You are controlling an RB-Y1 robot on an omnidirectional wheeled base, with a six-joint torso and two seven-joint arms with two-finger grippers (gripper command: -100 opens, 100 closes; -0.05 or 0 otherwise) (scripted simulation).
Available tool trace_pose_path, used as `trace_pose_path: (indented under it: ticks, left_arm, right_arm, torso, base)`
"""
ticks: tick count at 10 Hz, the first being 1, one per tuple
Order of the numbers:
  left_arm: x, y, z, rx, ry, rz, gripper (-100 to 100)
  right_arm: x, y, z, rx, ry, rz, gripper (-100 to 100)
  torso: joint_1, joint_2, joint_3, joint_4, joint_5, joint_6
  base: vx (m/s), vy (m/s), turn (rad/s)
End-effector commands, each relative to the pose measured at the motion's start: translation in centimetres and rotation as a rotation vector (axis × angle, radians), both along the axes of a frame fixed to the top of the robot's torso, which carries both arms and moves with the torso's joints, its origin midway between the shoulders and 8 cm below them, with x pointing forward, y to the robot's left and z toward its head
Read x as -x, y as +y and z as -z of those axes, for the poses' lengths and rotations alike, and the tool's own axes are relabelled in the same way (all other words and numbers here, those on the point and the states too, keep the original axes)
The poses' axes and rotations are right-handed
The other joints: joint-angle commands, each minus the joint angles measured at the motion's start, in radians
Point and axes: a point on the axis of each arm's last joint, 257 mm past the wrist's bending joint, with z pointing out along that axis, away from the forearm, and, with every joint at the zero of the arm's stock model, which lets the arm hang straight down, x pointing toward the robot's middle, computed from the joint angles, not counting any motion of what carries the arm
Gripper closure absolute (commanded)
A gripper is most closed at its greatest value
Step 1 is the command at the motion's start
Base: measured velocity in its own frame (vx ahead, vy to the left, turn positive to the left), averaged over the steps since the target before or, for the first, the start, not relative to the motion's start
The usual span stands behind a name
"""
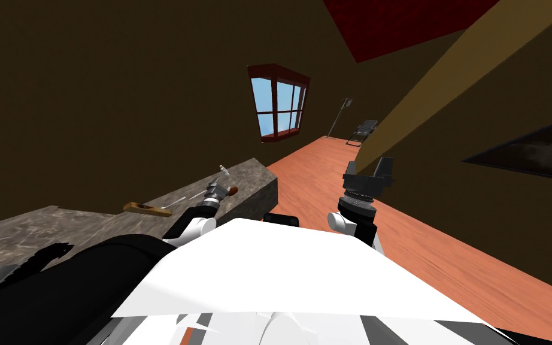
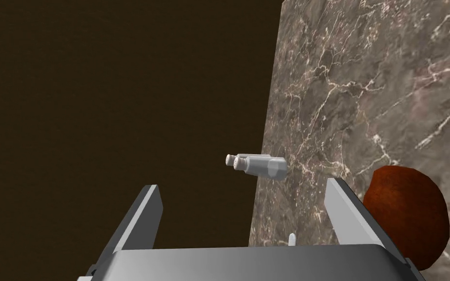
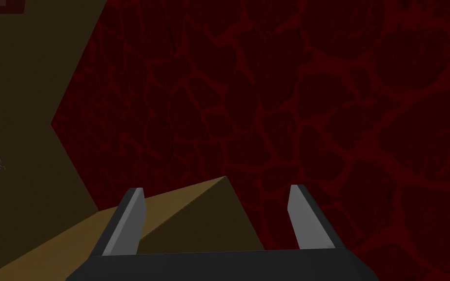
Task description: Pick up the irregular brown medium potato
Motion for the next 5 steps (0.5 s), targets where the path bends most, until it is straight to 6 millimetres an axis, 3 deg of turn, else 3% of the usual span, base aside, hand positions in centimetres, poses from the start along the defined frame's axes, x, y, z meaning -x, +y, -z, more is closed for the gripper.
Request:
trace_pose_path:
  ticks: [1, 5]
  left_arm:
    - [1.5, 1.0, 2.0, 0.040, 0.070, -0.021, -100]
    - [4.4, 2.5, 5.3, 0.110, 0.194, -0.062, -100]
  right_arm:
    - [0.0, 0.0, 0.0, 0.000, 0.000, 0.000, 0]
    - [0.0, 0.0, 0.0, 0.000, 0.000, 0.000, 0]
  torso:
    - [0.000, 0.000, 0.000, 0.000, 0.000, 0.000]
    - [0.000, 0.000, 0.000, 0.000, 0.000, 0.000]
  base:
    - [0.011, 0.007, -0.177]
    - [0.009, 0.010, -0.147]
